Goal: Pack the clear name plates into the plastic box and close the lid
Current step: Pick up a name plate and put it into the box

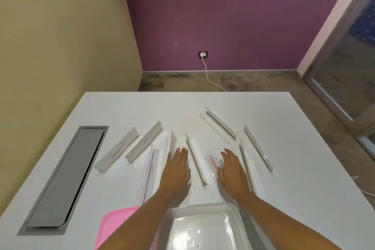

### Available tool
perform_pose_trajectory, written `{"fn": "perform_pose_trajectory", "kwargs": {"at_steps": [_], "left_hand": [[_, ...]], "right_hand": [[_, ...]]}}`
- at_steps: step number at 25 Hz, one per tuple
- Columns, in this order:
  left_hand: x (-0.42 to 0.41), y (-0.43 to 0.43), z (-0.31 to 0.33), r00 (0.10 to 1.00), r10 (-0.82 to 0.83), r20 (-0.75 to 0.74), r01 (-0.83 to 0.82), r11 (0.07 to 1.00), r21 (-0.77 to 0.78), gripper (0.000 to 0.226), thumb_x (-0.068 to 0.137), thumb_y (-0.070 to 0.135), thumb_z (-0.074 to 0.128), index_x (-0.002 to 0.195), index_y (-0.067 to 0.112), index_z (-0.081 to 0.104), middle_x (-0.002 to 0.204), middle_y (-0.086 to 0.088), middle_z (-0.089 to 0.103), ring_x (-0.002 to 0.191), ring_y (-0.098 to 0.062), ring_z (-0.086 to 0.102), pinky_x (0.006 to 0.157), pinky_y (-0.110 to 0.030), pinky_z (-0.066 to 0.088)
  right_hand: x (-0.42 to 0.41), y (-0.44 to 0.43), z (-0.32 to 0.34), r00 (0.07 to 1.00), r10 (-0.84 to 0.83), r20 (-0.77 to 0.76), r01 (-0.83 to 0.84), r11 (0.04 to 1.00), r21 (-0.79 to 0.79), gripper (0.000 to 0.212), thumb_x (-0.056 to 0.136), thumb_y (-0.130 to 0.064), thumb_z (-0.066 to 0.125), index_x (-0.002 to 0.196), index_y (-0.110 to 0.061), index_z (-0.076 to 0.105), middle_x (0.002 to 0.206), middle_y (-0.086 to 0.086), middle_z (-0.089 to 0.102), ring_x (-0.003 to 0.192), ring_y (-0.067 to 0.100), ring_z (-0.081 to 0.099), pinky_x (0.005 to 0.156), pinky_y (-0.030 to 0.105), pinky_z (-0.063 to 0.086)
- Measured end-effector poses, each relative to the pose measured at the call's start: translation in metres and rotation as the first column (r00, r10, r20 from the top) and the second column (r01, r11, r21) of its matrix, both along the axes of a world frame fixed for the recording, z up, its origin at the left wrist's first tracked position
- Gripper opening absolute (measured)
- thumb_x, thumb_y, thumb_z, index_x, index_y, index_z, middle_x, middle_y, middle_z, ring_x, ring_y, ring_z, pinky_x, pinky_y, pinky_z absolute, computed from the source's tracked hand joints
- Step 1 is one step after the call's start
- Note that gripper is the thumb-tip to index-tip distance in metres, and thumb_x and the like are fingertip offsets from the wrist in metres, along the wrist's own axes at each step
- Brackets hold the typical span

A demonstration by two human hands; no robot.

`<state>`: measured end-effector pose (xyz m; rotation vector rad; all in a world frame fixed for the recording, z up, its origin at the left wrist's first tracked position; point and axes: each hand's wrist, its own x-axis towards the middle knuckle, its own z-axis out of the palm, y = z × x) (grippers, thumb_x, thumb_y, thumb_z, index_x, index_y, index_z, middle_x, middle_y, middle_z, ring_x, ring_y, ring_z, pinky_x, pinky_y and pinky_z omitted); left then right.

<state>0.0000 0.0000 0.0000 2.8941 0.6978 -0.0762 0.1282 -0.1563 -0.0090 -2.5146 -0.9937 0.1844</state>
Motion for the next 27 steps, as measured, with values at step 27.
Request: {"fn": "perform_pose_trajectory", "kwargs": {"at_steps": [27], "left_hand": [[0.003,-0.002,0.040,0.960,0.196,0.199,-0.067,0.852,-0.519,0.039,0.098,0.013,0.034,0.136,0.018,0.044,0.144,0.000,0.045,0.147,-0.018,0.014,0.118,-0.041,-0.002]], "right_hand": [[0.018,-0.017,0.090,0.682,-0.179,-0.710,0.385,0.912,0.140,0.092,0.069,-0.043,0.080,0.143,-0.013,0.033,0.130,0.005,0.049,0.122,0.024,0.049,0.103,0.040,0.043]]}}
